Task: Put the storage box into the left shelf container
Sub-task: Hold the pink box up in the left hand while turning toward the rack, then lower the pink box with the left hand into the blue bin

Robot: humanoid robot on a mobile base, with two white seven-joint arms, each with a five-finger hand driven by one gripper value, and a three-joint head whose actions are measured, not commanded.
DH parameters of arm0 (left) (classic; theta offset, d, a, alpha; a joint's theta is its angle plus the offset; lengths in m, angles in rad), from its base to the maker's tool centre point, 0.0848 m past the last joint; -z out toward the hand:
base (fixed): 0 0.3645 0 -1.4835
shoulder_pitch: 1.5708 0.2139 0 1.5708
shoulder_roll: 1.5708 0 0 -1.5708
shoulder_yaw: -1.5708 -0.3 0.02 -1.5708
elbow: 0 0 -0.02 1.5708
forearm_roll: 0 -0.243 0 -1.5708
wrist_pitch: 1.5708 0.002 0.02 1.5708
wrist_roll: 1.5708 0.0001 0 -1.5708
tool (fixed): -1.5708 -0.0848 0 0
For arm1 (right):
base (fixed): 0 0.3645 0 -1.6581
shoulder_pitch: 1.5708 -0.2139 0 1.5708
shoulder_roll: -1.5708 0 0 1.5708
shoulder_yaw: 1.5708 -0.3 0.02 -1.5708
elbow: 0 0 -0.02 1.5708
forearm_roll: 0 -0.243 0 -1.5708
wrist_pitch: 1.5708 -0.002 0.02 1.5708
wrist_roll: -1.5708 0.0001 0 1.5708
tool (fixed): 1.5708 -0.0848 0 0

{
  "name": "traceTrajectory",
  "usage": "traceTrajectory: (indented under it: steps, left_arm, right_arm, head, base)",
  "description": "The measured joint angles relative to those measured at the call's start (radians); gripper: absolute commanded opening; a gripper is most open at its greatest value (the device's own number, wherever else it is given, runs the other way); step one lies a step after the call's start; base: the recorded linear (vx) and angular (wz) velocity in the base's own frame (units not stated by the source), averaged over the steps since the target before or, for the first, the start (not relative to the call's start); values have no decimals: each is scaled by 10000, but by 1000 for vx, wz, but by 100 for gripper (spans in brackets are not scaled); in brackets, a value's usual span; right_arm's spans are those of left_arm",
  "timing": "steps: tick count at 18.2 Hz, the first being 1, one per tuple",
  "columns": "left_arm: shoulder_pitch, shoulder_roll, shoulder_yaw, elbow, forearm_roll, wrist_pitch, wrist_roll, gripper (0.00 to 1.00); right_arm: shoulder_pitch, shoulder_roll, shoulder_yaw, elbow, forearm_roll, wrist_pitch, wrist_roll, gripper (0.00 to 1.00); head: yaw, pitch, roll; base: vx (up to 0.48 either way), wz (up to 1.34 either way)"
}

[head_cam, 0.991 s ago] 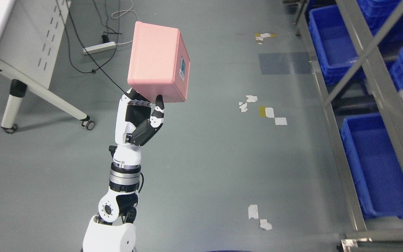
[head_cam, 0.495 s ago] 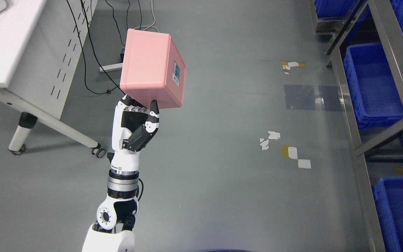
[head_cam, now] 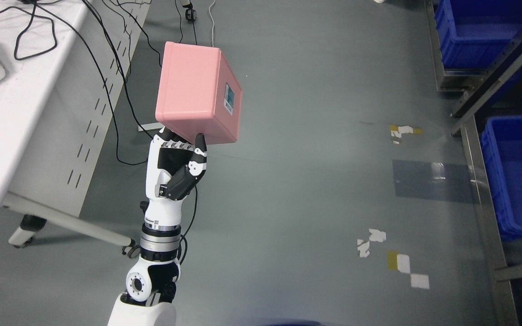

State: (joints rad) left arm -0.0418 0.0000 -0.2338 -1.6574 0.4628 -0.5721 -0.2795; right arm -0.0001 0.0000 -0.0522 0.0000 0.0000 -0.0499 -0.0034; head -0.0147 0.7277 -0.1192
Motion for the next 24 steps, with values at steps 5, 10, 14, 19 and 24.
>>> traceTrajectory:
  steps: [5,10,14,19,24]
  left_arm:
    - [22,0,-101,-36,13,-24,-62,1]
    - [30,0,-151,-53,18,-81,-68,1]
    - [33,0,-183,-66,19,-97,-193,2]
    - [48,0,-214,-74,20,-102,-294,2]
    - [531,0,-493,-71,-53,-145,-937,2]
  right_arm:
    - [0,0,0,0,0,-3,-1,100]
    - [-2,0,0,0,0,-6,-1,100]
    - [-4,0,0,-1,0,-75,-29,100]
    - [0,0,0,0,0,-18,-23,100]
    - [2,0,0,0,0,3,-5,100]
  head:
    - [0,0,0]
    - [0,0,0]
    - [0,0,0]
    - [0,0,0]
    - [0,0,0]
  base:
    - [526,78]
    - [562,-160]
    - [603,-547]
    - [484,-1036]
    - [341,-1251]
